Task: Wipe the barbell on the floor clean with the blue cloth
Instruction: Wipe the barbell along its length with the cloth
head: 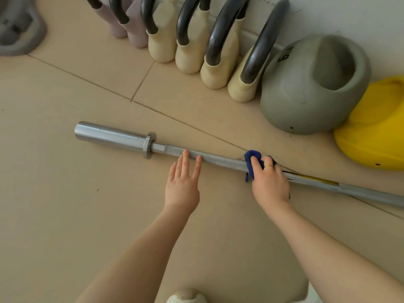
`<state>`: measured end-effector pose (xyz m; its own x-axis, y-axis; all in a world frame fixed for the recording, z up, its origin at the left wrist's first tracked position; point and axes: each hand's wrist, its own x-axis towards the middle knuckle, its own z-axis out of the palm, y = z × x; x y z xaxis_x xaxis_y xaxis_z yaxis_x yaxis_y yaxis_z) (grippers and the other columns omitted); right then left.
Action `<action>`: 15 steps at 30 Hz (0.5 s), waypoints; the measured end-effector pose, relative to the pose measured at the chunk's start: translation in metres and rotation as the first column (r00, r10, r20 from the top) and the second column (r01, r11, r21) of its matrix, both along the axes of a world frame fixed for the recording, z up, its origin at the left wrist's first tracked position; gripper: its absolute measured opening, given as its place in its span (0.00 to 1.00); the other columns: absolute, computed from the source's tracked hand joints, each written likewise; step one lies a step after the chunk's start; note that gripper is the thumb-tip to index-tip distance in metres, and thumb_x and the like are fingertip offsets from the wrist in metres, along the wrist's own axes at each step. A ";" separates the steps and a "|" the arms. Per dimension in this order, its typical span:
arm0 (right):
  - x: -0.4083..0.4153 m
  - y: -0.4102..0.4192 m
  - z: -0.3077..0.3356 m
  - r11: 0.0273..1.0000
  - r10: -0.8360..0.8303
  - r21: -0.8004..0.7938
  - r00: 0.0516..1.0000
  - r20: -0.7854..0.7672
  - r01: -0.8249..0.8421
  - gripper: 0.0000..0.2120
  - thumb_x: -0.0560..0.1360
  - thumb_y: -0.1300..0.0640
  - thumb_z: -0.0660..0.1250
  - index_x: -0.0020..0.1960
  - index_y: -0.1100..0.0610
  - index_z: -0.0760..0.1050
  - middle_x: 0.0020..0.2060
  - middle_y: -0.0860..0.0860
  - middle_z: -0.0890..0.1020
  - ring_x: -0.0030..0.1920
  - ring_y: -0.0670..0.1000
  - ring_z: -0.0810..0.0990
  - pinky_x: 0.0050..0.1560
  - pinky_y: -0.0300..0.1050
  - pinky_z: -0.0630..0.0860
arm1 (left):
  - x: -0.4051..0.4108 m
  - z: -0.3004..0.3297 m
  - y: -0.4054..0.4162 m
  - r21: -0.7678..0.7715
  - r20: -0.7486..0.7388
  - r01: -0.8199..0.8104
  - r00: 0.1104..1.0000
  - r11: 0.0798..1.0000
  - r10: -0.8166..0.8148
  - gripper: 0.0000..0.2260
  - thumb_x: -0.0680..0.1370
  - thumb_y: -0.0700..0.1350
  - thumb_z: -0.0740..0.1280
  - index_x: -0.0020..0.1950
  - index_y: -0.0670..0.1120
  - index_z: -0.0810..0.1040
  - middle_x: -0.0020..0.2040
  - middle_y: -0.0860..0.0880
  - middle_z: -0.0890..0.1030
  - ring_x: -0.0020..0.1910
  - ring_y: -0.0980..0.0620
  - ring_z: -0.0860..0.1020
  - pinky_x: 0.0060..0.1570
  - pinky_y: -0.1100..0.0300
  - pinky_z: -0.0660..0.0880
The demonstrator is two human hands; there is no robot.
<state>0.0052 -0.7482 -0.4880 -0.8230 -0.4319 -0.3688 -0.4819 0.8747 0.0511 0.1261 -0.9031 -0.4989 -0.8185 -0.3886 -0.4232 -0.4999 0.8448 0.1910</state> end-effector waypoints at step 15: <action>-0.007 -0.013 0.009 1.000 -0.012 0.015 0.993 0.114 0.010 0.21 0.74 0.63 0.61 0.66 0.57 0.63 0.65 0.55 0.67 0.59 0.59 0.70 0.52 0.49 0.71 | -0.009 0.005 -0.001 -0.062 0.090 0.044 0.995 0.997 -0.038 0.35 0.77 0.39 0.57 0.77 0.48 0.37 0.76 0.40 0.39 0.76 0.45 0.41 0.75 0.53 0.43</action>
